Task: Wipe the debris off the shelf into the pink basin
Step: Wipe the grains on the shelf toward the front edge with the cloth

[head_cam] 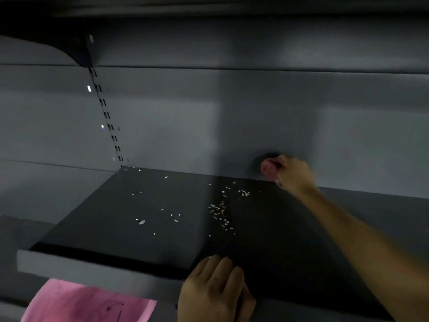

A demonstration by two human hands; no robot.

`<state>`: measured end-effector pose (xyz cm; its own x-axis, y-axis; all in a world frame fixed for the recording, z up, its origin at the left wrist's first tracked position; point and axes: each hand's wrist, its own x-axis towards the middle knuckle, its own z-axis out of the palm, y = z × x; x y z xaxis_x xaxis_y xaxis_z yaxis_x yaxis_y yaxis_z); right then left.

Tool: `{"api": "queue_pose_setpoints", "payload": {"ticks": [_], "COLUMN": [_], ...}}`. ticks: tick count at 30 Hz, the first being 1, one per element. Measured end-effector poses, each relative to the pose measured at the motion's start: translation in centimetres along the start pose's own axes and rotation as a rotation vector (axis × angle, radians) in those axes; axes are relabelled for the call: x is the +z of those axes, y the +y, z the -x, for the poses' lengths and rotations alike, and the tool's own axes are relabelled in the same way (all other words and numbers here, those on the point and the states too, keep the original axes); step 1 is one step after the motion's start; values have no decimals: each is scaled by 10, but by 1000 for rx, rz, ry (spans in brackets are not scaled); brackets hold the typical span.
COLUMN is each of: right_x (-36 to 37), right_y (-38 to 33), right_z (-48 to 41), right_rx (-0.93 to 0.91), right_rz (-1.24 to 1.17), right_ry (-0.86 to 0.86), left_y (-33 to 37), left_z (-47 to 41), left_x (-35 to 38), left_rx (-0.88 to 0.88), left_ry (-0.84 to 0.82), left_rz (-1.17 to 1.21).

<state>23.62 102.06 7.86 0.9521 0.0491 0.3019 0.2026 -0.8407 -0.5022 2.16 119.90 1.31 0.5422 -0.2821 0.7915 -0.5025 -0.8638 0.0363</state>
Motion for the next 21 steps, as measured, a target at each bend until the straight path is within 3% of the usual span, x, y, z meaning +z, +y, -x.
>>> {"api": "queue_pose_setpoints", "payload": {"ticks": [2, 5, 8, 13, 15, 18, 21], "right_x": [1, 28, 51, 74, 67, 38, 14], "right_y": [11, 0, -32, -83, -83, -53, -7], "right_z": [2, 9, 8, 9, 12, 12, 11], "right_rx": [-14, -113, -197, -353, -383, -315, -215], "right_rz": [92, 144, -11, -207, -223, -277, -27], "right_ry": [28, -72, -144, -426, -381, -182, -52], "left_y": [0, 0, -1, -1, -1, -1, 0], "left_z": [0, 0, 2, 3, 3, 1, 1], "left_x": [1, 2, 3, 3, 2, 2, 1], "left_rx": [4, 0, 9, 3, 1, -8, -5], "left_ry": [1, 1, 9, 24, 25, 13, 0], "left_rz": [0, 0, -4, -23, -25, -17, -5]}}
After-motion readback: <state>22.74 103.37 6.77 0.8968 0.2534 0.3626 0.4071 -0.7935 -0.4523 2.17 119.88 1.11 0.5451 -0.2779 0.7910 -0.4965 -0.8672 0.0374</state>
